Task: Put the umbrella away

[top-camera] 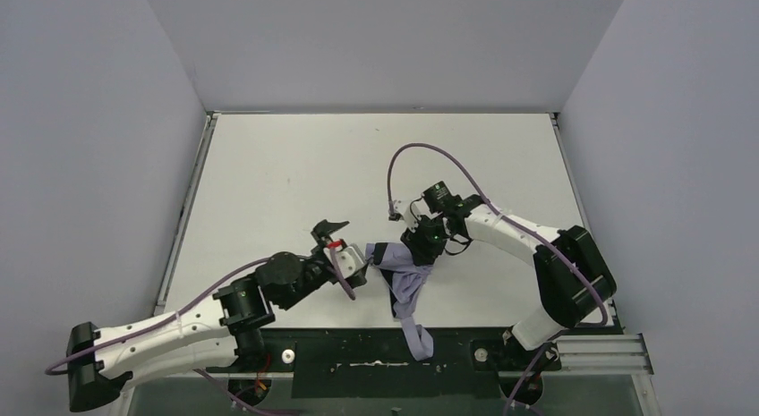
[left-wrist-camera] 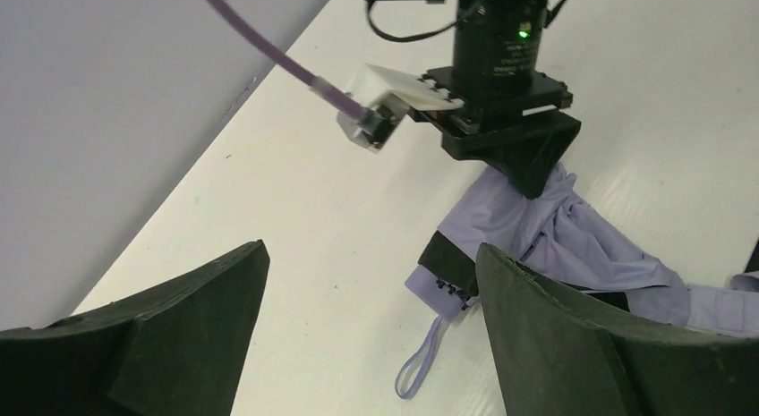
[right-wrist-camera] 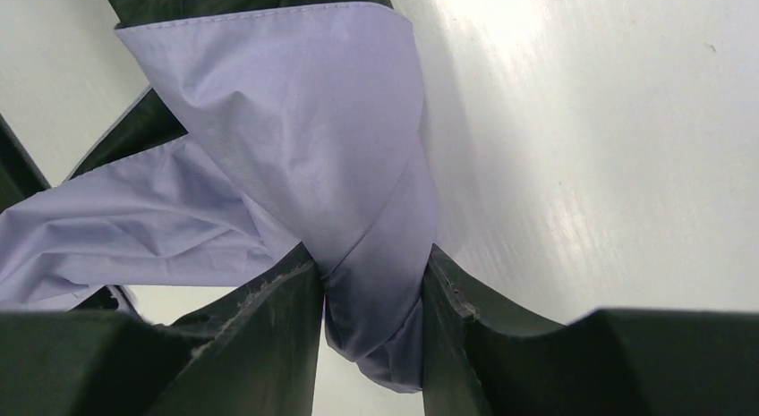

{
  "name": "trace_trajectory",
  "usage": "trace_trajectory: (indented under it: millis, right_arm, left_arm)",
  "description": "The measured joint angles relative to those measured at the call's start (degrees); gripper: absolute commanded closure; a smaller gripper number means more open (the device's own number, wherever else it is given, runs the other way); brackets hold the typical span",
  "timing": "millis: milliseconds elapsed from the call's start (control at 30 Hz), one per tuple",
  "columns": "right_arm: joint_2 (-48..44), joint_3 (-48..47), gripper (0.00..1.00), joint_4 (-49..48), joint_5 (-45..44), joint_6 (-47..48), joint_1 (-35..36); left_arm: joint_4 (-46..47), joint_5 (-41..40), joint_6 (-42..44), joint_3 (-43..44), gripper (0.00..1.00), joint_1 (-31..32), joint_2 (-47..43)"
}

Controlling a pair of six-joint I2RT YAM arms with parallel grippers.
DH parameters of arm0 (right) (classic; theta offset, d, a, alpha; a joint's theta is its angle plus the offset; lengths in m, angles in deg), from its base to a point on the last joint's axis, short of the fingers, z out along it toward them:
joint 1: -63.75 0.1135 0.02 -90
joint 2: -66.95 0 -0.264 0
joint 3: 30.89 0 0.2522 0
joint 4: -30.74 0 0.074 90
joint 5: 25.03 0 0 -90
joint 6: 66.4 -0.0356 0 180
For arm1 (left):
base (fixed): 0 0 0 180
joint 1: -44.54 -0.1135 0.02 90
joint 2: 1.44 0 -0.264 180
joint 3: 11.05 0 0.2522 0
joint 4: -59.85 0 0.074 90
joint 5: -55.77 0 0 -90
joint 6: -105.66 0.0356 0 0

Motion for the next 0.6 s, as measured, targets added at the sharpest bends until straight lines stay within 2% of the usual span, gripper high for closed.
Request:
trace_trajectory:
  millis: [100,233,467,600]
  right_arm:
    - [-2.4,2.4,0.88,-2.3,-3.0,1.6,2.1]
    - [-6.9,7.3,0.89,-6.7,-6.3,4.3,4.6]
    - [-14.5,16.0,0.89,-14.8,-12.9,8.7,10.3]
    - [-18.1,20.7,0.89,-19.7,-18.4,11.1,14.9]
  left_arm:
    - [-4.7,-2.0,-5.1,-0.4,0.12,-0.6,-7.1]
    - [-9.7,-4.0,-10.8,-0.4,0.11,-4.0,-9.0]
    - [-16.2,0.7,-21.3,1.7,0.11,-16.2,-2.9]
    - [-17.2,6.6,-23.7,4.0,0.12,-20.2,1.7]
